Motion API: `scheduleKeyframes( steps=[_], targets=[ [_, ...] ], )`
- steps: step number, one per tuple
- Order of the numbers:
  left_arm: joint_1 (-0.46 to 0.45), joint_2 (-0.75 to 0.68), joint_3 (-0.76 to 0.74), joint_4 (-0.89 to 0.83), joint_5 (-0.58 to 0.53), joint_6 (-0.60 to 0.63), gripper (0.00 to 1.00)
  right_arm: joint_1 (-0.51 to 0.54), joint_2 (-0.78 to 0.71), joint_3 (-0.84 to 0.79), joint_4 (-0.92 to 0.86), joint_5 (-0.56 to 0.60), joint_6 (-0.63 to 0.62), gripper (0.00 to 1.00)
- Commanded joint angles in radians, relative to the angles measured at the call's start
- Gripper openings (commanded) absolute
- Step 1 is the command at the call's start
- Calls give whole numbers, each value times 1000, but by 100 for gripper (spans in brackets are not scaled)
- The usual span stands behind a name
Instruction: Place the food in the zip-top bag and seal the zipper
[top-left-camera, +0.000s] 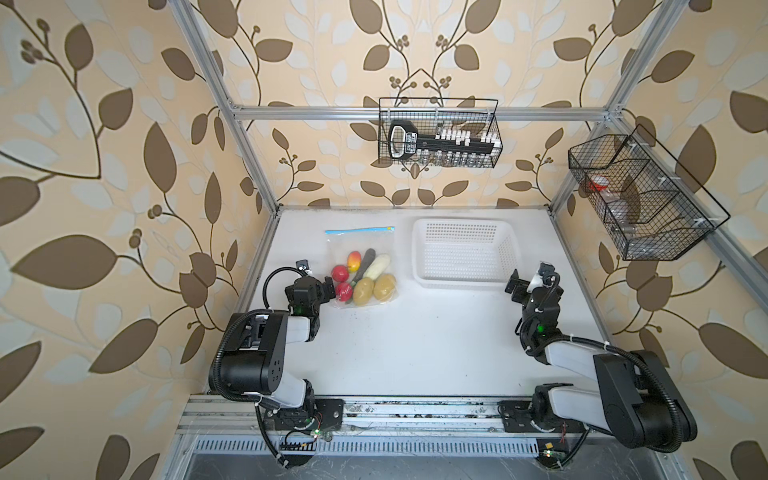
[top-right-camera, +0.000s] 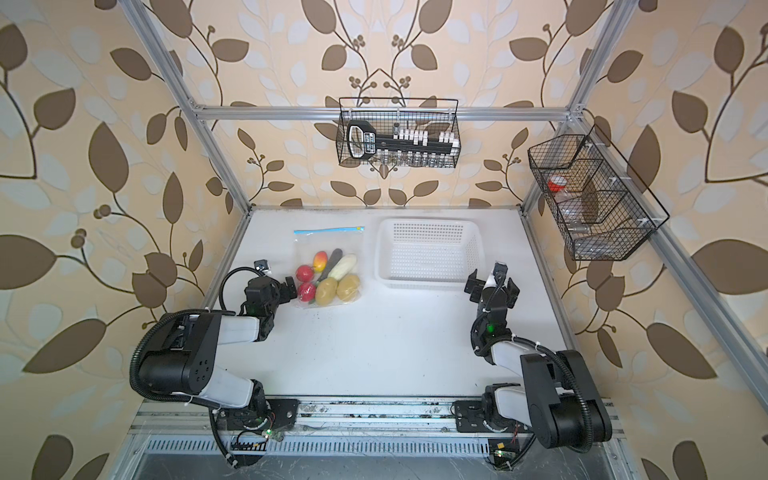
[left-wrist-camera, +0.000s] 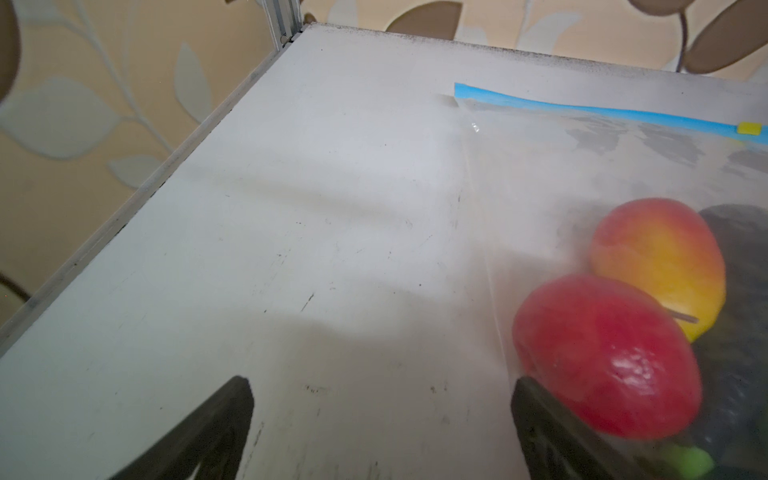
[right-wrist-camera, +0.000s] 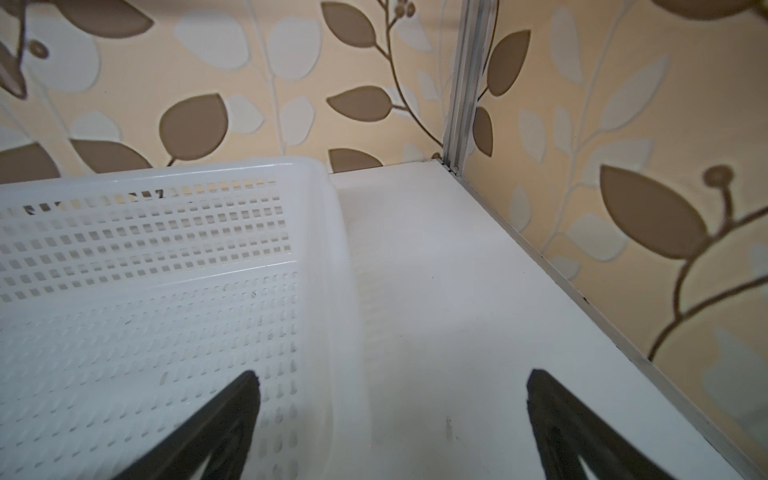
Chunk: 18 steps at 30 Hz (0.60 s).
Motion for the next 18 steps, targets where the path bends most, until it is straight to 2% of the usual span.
scheduleKeyframes(
  steps=[1, 4, 7, 10, 11, 18],
  targets=[
    [-3, -6, 26, 14, -13, 3, 99, 12, 15, -6, 16, -12, -46, 100],
    [-3, -6, 26, 14, -12, 3, 99, 6, 16, -4, 13, -32, -45, 100],
    [-3, -6, 26, 14, -13, 3, 99, -31, 22, -20, 37, -146, -46, 100],
    [-4, -6, 26, 14, -13, 3, 99, -72, 69, -72, 180, -229, -35, 100],
    [-3, -6, 26, 14, -13, 3, 99, -75, 55, -64, 132, -229, -29, 100],
    [-4, -7, 27, 14, -12, 3, 99, -75, 67, -66, 156, -230, -31, 100]
  ],
)
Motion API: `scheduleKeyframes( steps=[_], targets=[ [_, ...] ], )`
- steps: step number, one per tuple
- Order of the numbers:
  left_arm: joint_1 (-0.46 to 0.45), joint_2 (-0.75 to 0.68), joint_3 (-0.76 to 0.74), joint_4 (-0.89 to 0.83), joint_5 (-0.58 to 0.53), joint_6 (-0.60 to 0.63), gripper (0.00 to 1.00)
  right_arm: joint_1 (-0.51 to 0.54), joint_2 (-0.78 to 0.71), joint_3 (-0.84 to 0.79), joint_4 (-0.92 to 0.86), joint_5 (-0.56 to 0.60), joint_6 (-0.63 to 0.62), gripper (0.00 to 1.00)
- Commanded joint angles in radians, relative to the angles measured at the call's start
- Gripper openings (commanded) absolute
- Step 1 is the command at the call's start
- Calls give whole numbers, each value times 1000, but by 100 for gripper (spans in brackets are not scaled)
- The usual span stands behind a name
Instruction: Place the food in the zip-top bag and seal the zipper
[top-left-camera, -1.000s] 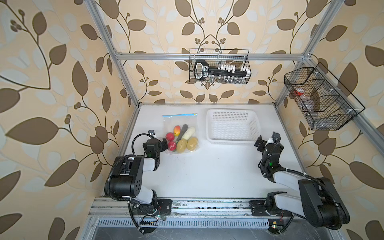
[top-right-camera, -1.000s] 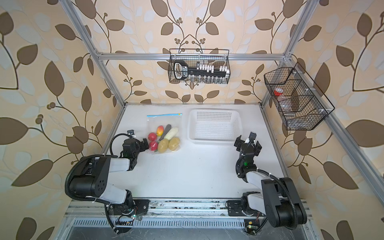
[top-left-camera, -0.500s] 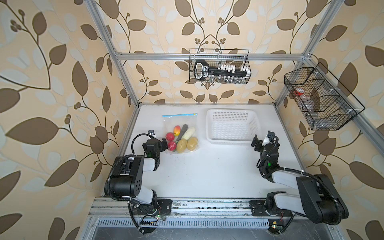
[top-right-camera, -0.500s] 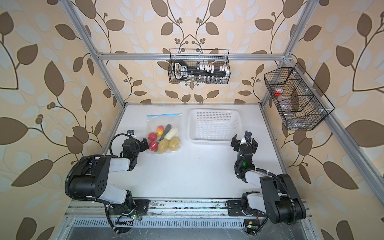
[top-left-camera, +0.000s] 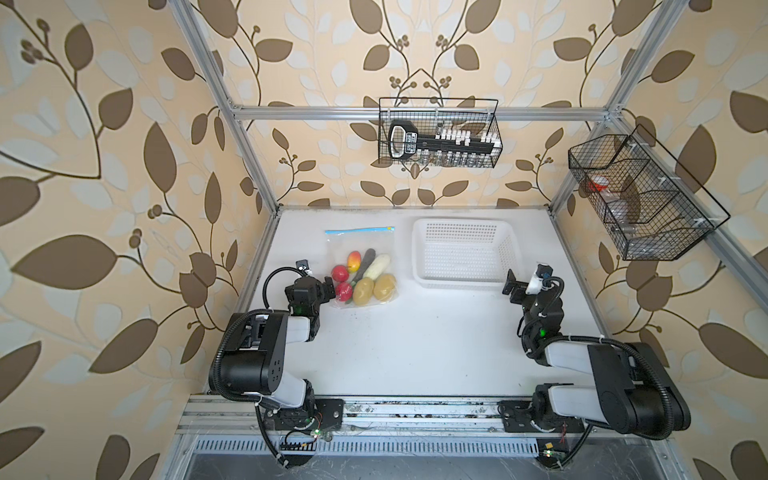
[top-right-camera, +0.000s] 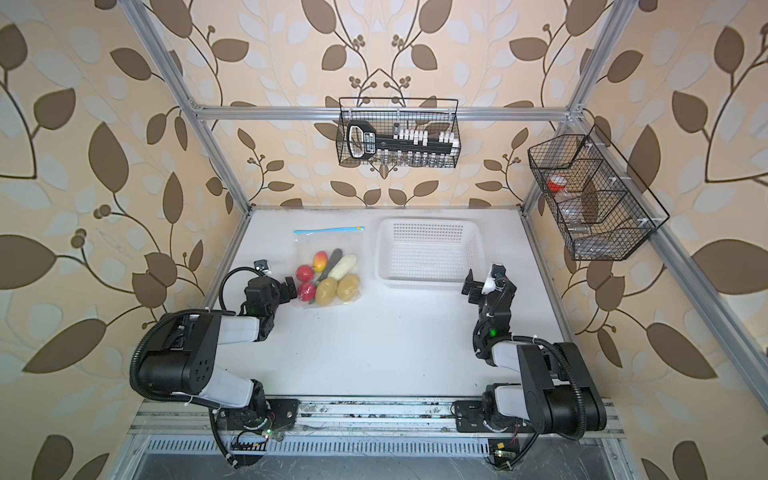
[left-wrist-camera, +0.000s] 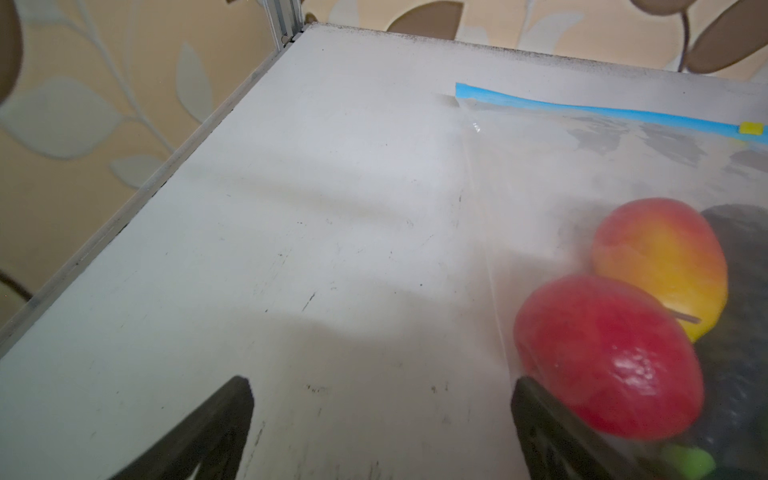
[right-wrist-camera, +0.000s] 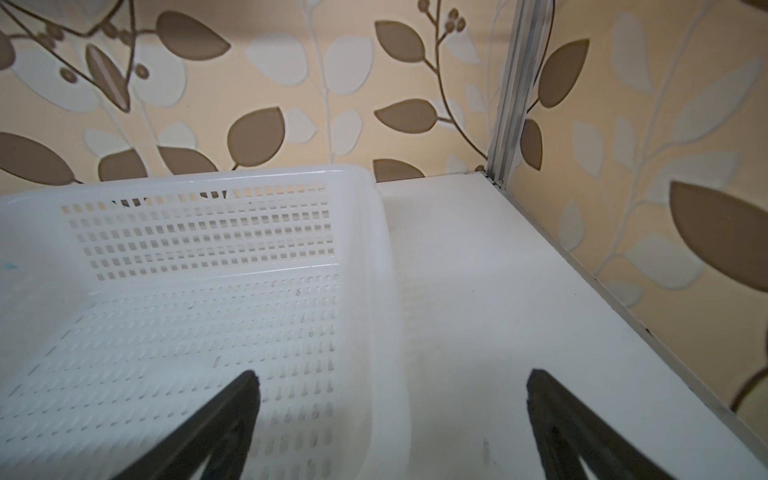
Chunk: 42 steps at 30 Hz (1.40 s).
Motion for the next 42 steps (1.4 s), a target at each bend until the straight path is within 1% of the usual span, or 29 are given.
scheduleKeyframes(
  steps=[1, 6, 14, 42],
  targets=[
    [-3, -6, 26, 17, -11, 3, 99, -2, 12, -21, -1, -27, -16, 100],
    [-4, -8, 26, 16, -11, 3, 99, 21, 13, -18, -7, 1, -34, 100],
    [-3, -7, 26, 15, -11, 3, 99, 27, 13, -9, -21, -25, -53, 100],
    [-3, -6, 26, 15, -11, 3, 99, 27, 19, -4, -26, -34, -55, 100]
  ],
)
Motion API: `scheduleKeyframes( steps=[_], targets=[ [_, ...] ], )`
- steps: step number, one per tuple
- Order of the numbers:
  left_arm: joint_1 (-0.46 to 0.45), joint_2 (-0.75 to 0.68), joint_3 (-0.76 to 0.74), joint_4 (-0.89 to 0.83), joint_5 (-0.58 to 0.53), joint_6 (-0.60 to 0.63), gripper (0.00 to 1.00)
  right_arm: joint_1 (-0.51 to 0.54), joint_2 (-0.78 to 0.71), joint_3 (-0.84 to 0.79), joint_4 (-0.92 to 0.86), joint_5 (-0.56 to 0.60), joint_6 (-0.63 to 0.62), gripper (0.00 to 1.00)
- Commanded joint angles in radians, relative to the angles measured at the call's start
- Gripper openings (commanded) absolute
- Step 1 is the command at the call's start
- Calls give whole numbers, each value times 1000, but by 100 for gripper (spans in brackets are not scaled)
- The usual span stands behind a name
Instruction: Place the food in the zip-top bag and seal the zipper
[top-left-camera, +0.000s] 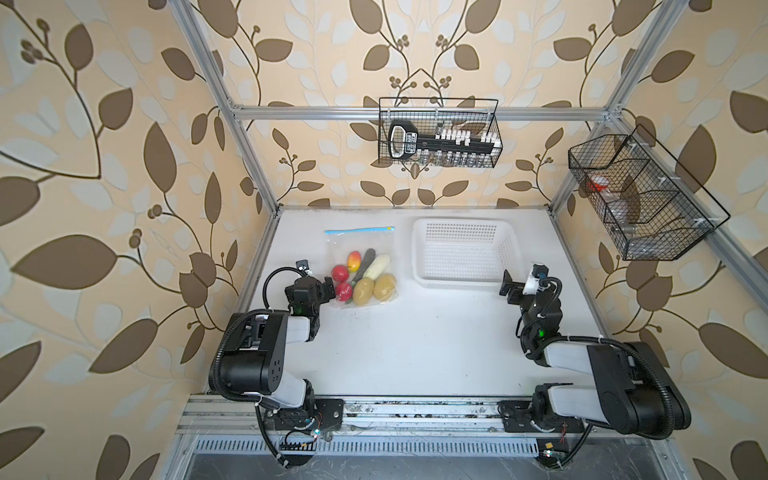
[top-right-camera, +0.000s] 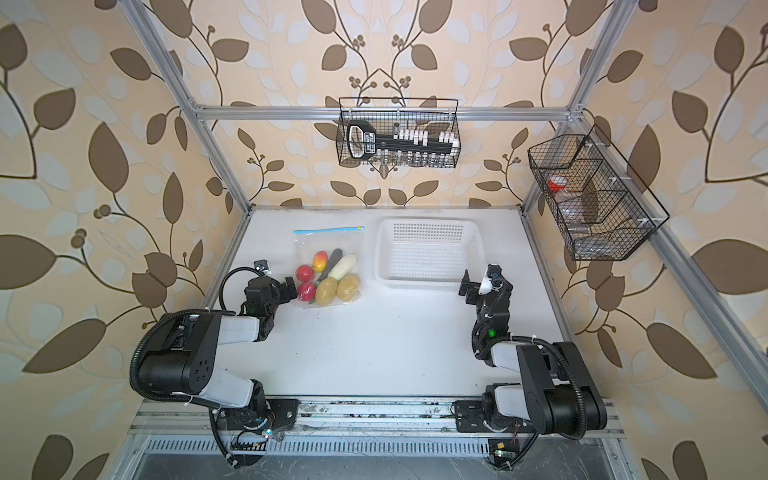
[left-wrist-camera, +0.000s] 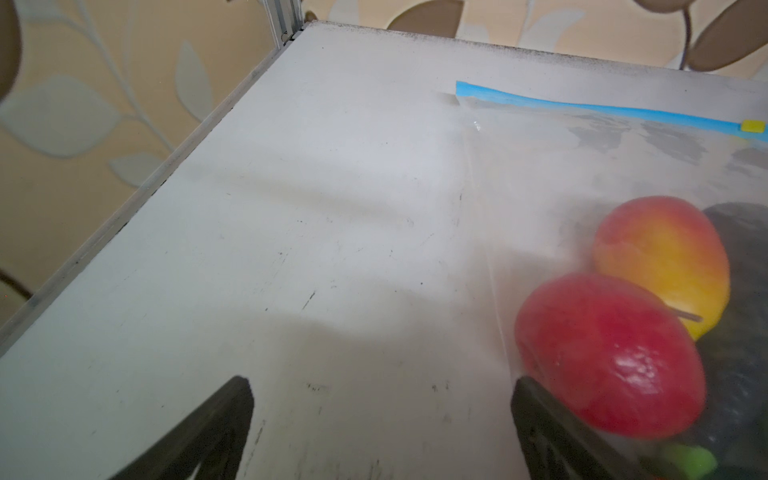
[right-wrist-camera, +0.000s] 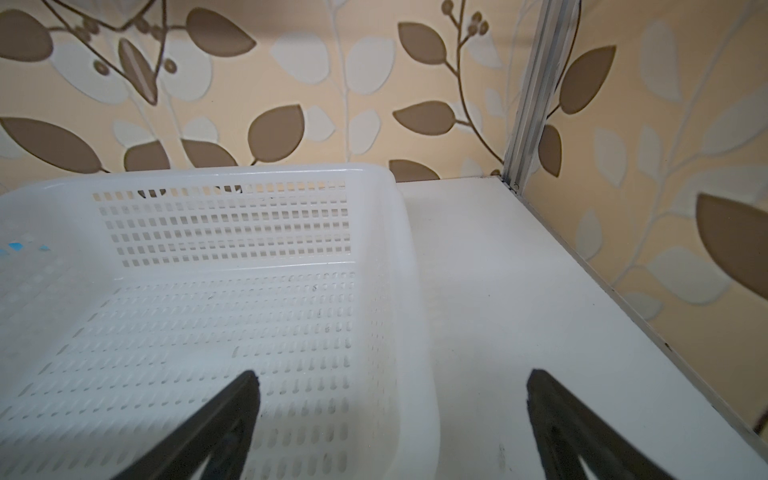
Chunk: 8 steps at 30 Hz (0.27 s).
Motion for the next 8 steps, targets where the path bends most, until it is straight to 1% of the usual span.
scheduleKeyframes(
  steps=[1, 8],
  targets=[
    [-3, -6, 26, 18, -11, 3, 99, 4, 18, -1, -35, -19, -32, 100],
    [-3, -6, 26, 18, -11, 3, 99, 6, 13, -8, -27, -29, -39, 100]
  ],
)
